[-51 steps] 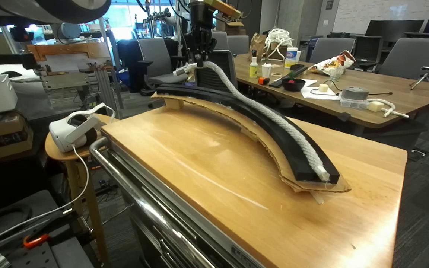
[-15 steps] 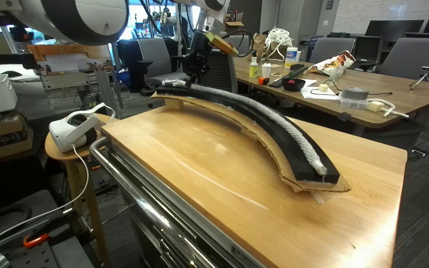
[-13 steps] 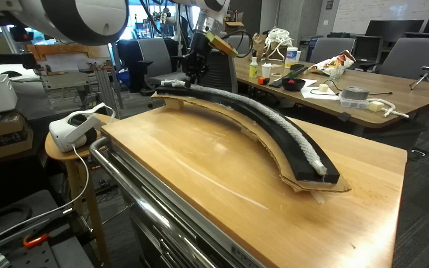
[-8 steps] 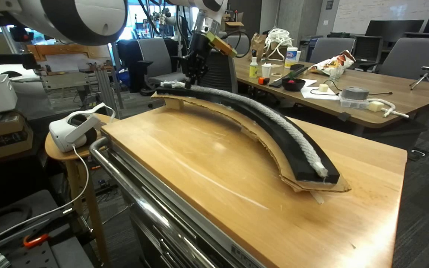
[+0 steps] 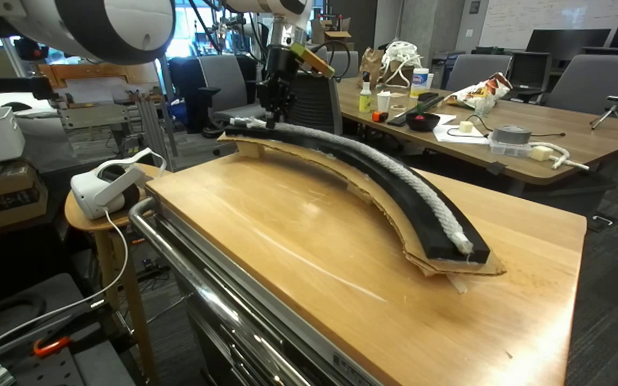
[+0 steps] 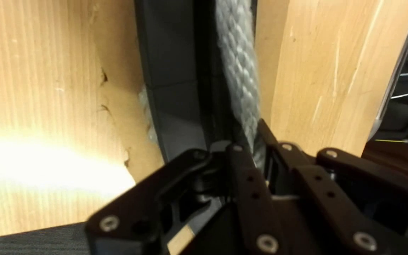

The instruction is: Put the rope along the center of the black object

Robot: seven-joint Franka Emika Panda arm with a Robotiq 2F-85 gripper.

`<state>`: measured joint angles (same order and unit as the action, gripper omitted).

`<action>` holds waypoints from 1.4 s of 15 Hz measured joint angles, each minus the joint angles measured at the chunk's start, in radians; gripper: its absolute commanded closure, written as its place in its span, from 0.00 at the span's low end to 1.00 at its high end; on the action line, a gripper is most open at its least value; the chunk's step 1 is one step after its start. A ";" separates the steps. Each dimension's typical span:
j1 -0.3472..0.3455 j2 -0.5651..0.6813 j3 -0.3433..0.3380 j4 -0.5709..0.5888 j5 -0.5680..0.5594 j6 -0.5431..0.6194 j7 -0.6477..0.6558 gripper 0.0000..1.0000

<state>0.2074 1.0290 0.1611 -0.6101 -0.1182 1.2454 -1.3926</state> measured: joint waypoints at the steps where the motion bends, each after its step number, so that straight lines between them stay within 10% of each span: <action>1: 0.005 0.000 0.000 0.000 -0.012 0.000 -0.005 0.97; 10: 0.016 -0.002 0.000 0.000 -0.037 0.005 -0.038 0.97; 12: 0.016 -0.002 0.000 0.000 -0.037 0.014 -0.044 0.62; 21: 0.016 -0.018 0.005 0.001 -0.037 0.084 -0.053 0.06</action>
<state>0.2236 1.0113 0.1659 -0.6093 -0.1548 1.3289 -1.4453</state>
